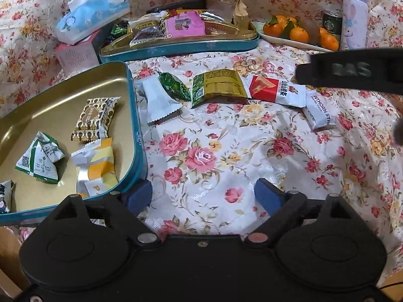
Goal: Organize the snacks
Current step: 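Grasp the white Hawthorn Strips packet with the right gripper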
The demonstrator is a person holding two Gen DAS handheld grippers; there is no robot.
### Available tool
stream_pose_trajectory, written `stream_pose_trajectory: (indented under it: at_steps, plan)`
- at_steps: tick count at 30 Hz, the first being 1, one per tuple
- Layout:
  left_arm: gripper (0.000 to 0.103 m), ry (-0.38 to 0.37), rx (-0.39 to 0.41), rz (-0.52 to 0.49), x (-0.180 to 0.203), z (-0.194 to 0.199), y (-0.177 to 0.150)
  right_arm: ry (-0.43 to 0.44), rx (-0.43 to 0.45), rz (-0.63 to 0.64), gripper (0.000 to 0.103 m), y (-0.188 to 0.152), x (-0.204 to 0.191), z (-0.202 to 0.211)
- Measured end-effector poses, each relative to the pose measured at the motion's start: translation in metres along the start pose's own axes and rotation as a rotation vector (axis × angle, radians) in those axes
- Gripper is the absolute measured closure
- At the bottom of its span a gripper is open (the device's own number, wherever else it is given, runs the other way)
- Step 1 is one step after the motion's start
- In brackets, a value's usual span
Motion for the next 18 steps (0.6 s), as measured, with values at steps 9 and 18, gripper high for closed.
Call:
stream_pose_trajectory:
  at_steps: [9, 18]
  plan:
    - [0.01, -0.016, 0.014, 0.019, -0.001, -0.001, -0.001, -0.05, -0.105, 0.047, 0.046, -0.034, 0.004, -0.026]
    - [0.01, -0.025, 0.018, 0.018, -0.002, -0.001, -0.001, -0.058, -0.094, 0.058, 0.059, -0.042, 0.009, -0.033]
Point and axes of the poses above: each gripper's, at about its wrist camera, not at the fingertips, and z roughly against the way its jaws point, x to its right, y to its top, the point moved 8 cm from there along -z, roughly the way its jaws point, and after that the axes turned 11 degrees about x, right-handed, at the moved point
